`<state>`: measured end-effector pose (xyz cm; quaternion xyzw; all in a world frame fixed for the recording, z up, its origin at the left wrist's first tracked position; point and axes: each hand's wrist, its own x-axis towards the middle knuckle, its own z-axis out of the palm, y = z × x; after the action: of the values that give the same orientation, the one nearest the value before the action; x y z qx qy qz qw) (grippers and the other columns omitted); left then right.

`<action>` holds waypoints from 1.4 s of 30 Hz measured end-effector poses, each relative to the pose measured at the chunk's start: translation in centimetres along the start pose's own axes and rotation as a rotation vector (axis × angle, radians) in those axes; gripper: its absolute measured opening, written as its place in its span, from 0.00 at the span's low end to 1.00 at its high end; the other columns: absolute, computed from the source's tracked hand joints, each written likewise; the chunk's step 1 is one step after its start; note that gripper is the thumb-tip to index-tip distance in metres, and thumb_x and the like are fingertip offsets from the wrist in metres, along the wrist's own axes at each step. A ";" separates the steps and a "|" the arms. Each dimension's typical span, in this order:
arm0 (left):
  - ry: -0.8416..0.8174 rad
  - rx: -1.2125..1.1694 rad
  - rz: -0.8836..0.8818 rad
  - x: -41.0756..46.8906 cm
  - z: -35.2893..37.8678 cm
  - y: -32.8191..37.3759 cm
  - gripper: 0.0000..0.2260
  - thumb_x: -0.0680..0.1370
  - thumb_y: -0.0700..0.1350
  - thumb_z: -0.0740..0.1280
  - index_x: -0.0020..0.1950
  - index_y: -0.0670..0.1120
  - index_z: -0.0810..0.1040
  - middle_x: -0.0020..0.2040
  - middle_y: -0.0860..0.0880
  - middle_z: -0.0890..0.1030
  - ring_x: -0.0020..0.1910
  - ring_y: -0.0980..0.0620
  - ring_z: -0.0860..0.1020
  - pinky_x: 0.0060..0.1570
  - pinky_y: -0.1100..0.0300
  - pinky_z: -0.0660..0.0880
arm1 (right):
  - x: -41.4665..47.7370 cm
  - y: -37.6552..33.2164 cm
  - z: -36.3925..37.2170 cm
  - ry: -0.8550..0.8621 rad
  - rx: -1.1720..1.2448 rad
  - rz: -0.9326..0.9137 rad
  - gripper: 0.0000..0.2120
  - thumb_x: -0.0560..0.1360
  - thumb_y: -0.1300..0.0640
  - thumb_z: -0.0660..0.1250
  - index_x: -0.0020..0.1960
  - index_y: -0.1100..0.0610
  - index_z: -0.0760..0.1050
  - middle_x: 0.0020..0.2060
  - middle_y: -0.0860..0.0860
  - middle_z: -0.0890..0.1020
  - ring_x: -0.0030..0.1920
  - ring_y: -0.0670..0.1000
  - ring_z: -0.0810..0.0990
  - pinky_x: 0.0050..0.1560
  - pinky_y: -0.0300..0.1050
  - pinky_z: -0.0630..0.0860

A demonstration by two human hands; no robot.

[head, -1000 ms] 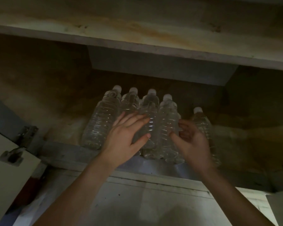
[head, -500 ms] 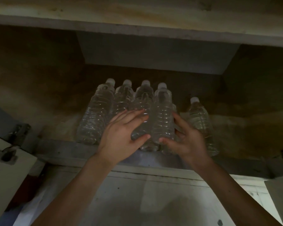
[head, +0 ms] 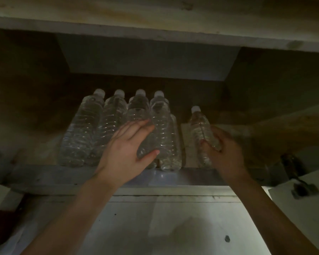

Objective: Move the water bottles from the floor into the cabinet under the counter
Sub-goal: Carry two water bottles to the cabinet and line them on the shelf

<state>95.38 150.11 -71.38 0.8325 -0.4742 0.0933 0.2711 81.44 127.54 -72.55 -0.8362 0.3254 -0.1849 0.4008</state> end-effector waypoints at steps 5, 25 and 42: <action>-0.050 0.032 0.005 0.3 1.6 0.0 0.29 0.75 0.61 0.63 0.70 0.46 0.74 0.70 0.48 0.75 0.72 0.49 0.68 0.74 0.55 0.56 | 0.7 2.4 0.1 -0.017 -0.152 0.103 0.20 0.75 0.44 0.71 0.64 0.48 0.76 0.56 0.50 0.84 0.54 0.54 0.83 0.58 0.47 0.78; 0.011 -0.007 0.046 0.1 2.2 -0.9 0.26 0.75 0.57 0.67 0.71 0.46 0.74 0.70 0.50 0.75 0.73 0.50 0.67 0.76 0.52 0.56 | -0.6 2.0 3.9 -0.065 0.158 0.076 0.09 0.72 0.52 0.74 0.52 0.51 0.84 0.40 0.44 0.87 0.38 0.39 0.83 0.36 0.30 0.76; 0.318 0.019 0.048 -3.9 3.4 1.8 0.12 0.74 0.44 0.74 0.56 0.41 0.83 0.54 0.45 0.82 0.54 0.48 0.77 0.61 0.64 0.67 | -3.4 3.3 3.7 -0.075 -0.067 -0.071 0.29 0.74 0.41 0.71 0.73 0.43 0.67 0.69 0.42 0.73 0.64 0.42 0.72 0.60 0.31 0.72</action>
<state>91.44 150.47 -75.15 0.7983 -0.4440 0.2346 0.3324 79.85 130.37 -77.62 -0.8666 0.2862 -0.1566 0.3775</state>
